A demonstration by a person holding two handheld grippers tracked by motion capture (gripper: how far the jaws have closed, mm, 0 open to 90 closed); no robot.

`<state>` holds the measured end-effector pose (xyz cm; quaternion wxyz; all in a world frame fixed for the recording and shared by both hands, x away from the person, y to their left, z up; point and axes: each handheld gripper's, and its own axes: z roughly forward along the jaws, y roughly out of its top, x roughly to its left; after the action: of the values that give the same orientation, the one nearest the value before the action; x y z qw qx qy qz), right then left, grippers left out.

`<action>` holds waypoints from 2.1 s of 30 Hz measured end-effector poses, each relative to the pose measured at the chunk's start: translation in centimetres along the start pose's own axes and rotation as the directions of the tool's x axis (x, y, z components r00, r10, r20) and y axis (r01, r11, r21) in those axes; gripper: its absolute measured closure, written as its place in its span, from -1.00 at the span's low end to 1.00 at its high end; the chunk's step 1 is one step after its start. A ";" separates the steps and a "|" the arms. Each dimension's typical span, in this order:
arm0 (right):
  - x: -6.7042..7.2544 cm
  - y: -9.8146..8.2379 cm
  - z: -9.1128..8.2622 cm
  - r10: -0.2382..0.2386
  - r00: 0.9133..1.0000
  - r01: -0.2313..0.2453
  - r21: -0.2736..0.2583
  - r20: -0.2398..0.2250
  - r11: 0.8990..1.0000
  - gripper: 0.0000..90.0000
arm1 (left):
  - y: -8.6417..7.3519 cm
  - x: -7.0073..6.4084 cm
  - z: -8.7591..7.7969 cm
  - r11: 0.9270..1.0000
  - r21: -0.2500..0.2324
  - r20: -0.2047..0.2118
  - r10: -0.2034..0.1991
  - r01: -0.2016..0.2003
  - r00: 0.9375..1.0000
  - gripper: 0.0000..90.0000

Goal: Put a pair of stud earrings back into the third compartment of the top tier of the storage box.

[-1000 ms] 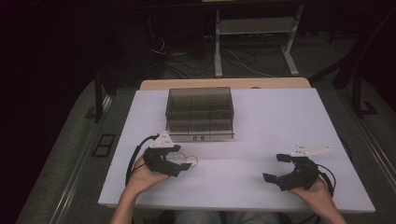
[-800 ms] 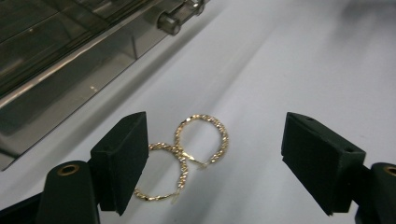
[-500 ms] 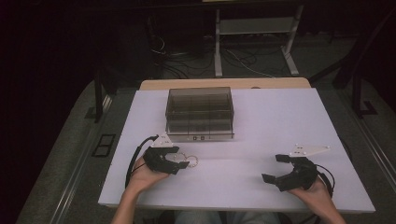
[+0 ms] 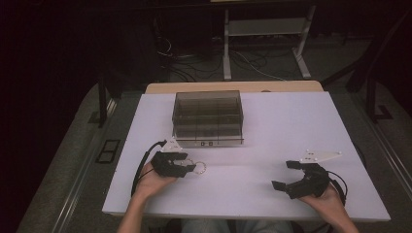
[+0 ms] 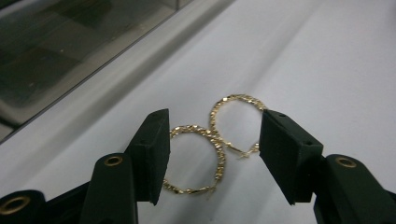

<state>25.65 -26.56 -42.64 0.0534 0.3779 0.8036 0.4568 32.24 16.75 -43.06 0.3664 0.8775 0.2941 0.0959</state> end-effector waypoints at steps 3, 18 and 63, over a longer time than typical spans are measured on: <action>0.0 0.0 0.0 -0.004 1.000 0.004 0.004 -0.001 1.000 -1.00 | -0.2 0.1 0.2 1.000 0.018 -0.005 -0.002 0.003 1.000 0.02; 0.0 0.0 0.3 -0.001 1.000 0.001 0.012 -0.002 1.000 -1.00 | -0.2 0.0 0.7 0.998 0.057 -0.027 0.000 0.002 1.000 0.41; 0.0 0.1 0.4 -0.004 1.000 0.004 0.018 -0.005 1.000 -1.00 | -0.1 0.8 0.5 0.994 0.088 0.041 -0.065 0.061 0.997 0.89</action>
<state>25.86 -26.29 -42.82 0.0490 0.3758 0.8083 0.4505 33.02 16.99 -43.49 0.3372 0.8848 0.3174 0.0521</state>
